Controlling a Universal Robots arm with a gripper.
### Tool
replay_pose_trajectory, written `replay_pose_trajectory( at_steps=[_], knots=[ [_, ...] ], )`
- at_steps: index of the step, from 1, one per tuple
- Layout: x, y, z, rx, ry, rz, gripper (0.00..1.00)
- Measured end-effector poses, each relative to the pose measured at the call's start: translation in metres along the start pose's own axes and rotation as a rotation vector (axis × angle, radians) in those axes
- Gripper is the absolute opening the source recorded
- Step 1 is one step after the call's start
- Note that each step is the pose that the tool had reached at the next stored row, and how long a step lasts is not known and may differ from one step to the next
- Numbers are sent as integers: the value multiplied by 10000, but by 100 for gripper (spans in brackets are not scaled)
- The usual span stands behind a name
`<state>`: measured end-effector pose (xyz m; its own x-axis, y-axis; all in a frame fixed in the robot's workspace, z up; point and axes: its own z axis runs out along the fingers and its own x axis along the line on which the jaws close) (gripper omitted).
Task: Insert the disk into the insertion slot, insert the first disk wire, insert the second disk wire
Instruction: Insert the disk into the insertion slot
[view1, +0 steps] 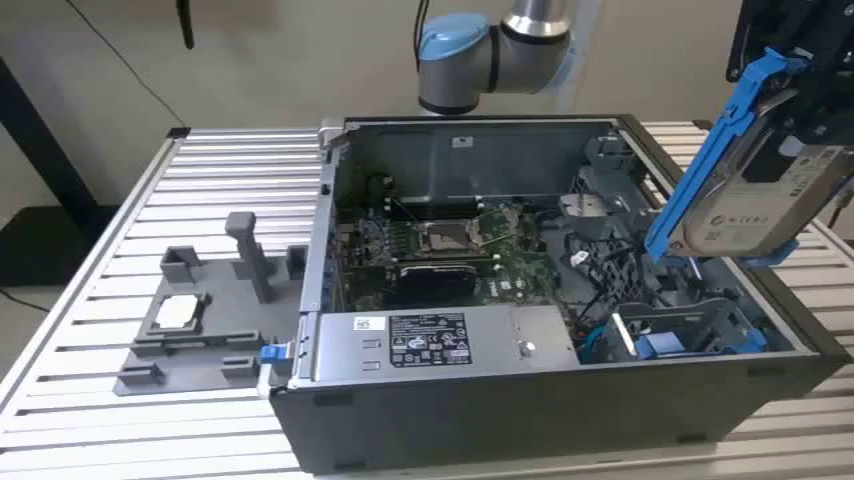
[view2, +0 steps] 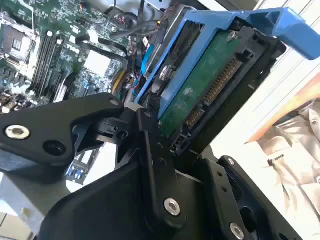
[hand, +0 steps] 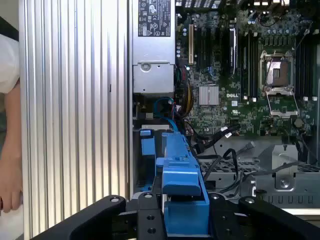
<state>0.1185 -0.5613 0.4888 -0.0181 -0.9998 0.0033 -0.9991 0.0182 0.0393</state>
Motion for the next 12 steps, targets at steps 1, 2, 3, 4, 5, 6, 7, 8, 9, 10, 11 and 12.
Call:
replay_pose_trajectory(
  at_steps=[1, 2, 3, 4, 5, 6, 7, 8, 9, 10, 11, 12],
  knots=[
    [0, 0, 0, 0, 1, 0, 33],
    [0, 0, 0, 0, 0, 0, 33],
    [0, 0, 0, 0, 0, 0, 33],
    [0, 0, 0, 0, 0, 0, 33],
    [0, 0, 0, 0, 0, 0, 33],
    [0, 0, 0, 0, 0, 0, 33],
    [0, 0, 0, 0, 0, 0, 33],
    [0, 0, 0, 0, 0, 0, 33],
    [0, 0, 1, 0, 1, 0, 33],
    [0, 0, 3, 1, 1, 0, 33],
    [0, -1, 8, 9, 6, 0, 33],
    [0, -1, 14, 19, 12, 0, 33]
  ],
)
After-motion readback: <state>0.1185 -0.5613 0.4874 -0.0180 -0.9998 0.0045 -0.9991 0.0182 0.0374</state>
